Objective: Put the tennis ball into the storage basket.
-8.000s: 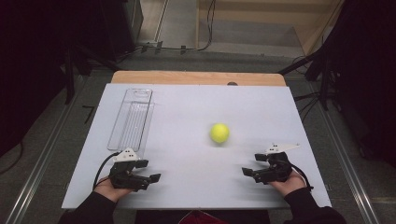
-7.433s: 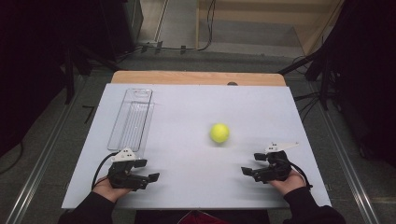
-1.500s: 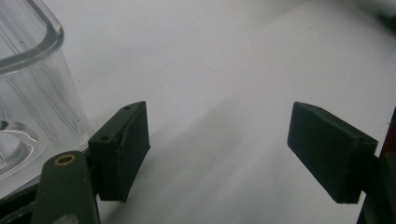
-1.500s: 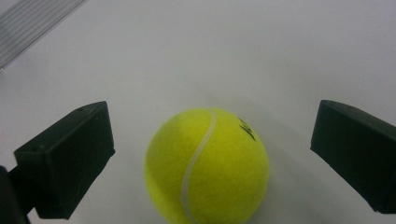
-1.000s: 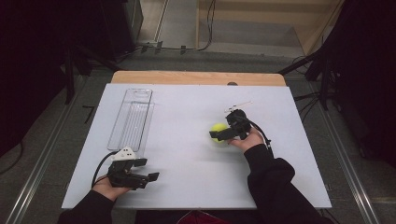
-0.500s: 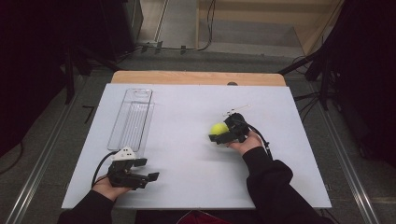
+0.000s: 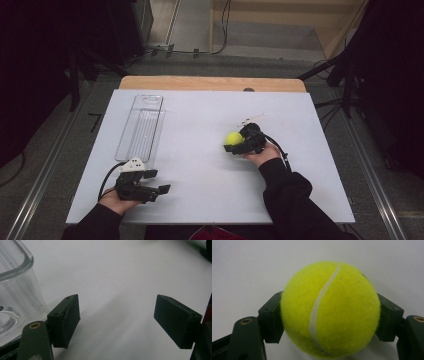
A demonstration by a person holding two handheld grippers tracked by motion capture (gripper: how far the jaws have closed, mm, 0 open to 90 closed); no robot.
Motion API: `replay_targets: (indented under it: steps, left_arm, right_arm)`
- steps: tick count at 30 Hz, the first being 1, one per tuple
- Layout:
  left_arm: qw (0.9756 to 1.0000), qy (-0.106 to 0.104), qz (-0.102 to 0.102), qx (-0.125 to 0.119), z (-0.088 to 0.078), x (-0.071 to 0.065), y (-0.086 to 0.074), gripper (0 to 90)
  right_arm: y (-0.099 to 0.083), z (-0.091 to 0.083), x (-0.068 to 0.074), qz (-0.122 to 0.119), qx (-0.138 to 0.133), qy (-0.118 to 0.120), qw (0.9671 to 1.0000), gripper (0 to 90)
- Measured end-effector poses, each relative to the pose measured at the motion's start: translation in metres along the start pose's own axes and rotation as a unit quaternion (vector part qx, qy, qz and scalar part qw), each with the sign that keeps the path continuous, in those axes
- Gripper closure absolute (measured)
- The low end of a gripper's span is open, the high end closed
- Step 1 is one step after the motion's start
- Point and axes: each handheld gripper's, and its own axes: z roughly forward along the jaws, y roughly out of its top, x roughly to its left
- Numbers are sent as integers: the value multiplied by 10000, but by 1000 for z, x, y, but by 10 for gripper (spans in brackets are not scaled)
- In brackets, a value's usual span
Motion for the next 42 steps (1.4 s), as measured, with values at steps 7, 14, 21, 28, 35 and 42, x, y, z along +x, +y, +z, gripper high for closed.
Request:
replay_targets:
  steps: [7,14,21,28,35,42]
  left_arm:
    - [10000,-5,6,4,0,0,0,216]
    - [10000,-2,14,10,0,0,0,216]
    - [10000,6,14,24,0,0,0,216]
    - [10000,17,20,35,0,0,0,216]
    - [10000,9,19,29,0,0,0,216]
    - [10000,6,24,28,0,0,0,216]
  right_arm:
    - [0,0,0,3,-9,12,10000,232]
    - [1,-2,1,-15,11,-28,10000,232]
    - [2,-8,3,-67,-105,11,9999,232]
    - [4,-17,8,-76,-246,102,9996,232]
    - [8,-35,15,-93,-427,206,9988,232]
    - [12,-47,22,-186,-546,284,9979,233]
